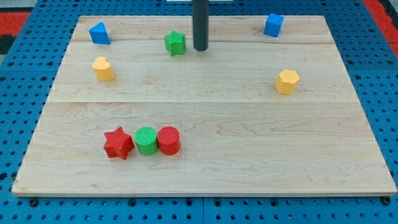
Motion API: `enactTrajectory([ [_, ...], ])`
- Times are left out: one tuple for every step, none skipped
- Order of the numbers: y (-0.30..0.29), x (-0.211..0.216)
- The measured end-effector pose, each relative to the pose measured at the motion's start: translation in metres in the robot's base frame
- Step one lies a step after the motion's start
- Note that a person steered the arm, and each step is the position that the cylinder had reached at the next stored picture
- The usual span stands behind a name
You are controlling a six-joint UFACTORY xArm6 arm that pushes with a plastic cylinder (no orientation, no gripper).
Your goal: Push the green star towards the green circle
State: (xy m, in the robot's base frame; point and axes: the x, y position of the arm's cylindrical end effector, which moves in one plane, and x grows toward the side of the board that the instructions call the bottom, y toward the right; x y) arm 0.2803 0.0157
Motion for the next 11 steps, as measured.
enactTrajectory([
  [-0.02,-0.037],
  [-0.066,-0.032],
  [-0.063,0.026],
  [-0.063,0.052],
  [-0.058,0.103],
  [-0.073,0.177],
  [-0.074,0.174],
  [-0.068,0.136],
  [-0.087,0.123],
  [-0.12,0.163],
  [-0.121,0.209],
])
